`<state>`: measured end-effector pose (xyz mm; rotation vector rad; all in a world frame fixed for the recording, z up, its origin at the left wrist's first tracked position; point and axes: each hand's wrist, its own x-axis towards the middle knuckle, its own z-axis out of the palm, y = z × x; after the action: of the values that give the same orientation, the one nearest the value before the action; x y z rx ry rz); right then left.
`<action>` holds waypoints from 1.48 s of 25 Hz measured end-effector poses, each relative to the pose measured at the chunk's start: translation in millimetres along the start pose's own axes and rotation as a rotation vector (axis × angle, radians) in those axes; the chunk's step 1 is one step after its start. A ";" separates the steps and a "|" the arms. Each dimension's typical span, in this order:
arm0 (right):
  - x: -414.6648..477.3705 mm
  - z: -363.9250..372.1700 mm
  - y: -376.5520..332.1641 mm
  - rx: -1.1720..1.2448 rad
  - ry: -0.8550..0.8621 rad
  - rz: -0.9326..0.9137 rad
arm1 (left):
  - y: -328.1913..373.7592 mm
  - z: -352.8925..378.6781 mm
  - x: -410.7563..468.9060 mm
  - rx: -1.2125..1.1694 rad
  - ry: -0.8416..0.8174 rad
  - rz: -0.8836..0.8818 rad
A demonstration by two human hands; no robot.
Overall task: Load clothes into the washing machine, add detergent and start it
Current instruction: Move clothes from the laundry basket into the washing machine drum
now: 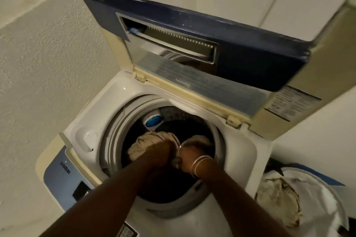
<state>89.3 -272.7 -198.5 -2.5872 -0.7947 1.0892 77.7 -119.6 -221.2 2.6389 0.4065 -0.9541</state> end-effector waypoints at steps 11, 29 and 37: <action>-193.1 -18.6 65.5 0.694 0.861 -0.171 | 192.1 16.7 -172.5 -1.147 0.855 0.265; -140.7 301.7 472.6 0.241 0.022 0.409 | 350.7 421.9 8.8 -0.717 -0.069 -0.003; -9.0 451.6 554.7 -0.054 -0.287 0.523 | 324.6 541.0 127.8 -0.907 -0.171 -0.359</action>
<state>-20.0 -738.9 -729.9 -2.7994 -0.1864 1.6256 -18.0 -598.5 -640.6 1.6799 1.0099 -0.8085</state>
